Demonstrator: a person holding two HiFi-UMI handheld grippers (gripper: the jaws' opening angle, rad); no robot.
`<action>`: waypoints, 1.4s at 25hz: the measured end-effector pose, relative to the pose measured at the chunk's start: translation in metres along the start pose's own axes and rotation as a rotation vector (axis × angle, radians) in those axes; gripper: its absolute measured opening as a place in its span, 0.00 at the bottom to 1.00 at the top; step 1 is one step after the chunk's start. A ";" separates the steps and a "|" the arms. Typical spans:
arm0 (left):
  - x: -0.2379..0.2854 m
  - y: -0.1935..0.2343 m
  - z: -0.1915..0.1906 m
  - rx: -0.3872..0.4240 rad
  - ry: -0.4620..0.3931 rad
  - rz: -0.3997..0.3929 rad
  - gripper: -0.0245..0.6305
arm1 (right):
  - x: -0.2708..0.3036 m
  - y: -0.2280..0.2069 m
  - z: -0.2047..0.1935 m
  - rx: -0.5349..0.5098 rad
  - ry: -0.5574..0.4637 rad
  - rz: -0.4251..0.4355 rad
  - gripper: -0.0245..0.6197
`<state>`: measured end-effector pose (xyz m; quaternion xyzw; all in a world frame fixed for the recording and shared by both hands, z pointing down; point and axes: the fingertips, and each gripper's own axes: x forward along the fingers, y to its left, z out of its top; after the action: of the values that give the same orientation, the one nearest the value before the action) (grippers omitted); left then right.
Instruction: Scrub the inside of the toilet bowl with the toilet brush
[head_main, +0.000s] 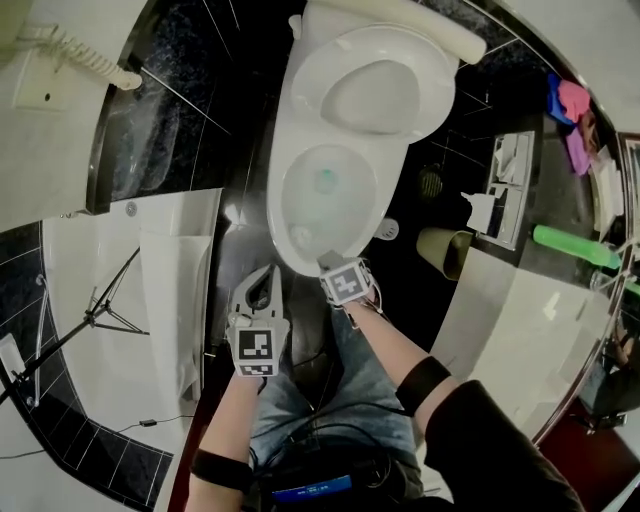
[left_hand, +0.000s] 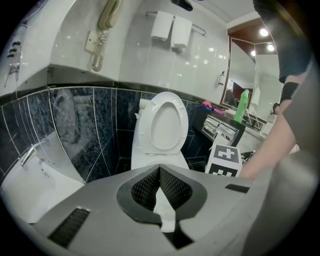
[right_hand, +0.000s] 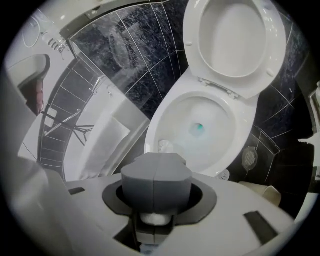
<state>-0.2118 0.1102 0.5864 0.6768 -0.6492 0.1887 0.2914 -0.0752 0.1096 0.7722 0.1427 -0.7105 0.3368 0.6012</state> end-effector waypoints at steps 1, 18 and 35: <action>-0.002 0.003 -0.001 -0.001 -0.001 0.002 0.04 | 0.000 0.002 0.007 -0.009 -0.018 -0.006 0.31; -0.028 0.020 0.014 0.055 -0.042 -0.033 0.04 | -0.039 0.008 0.075 -0.096 -0.282 -0.157 0.31; -0.092 0.018 0.099 0.187 -0.139 -0.118 0.04 | -0.170 0.025 0.074 -0.037 -0.235 -0.183 0.31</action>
<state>-0.2496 0.1177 0.4557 0.7495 -0.6063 0.1834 0.1922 -0.1069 0.0454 0.5990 0.2341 -0.7660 0.2482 0.5448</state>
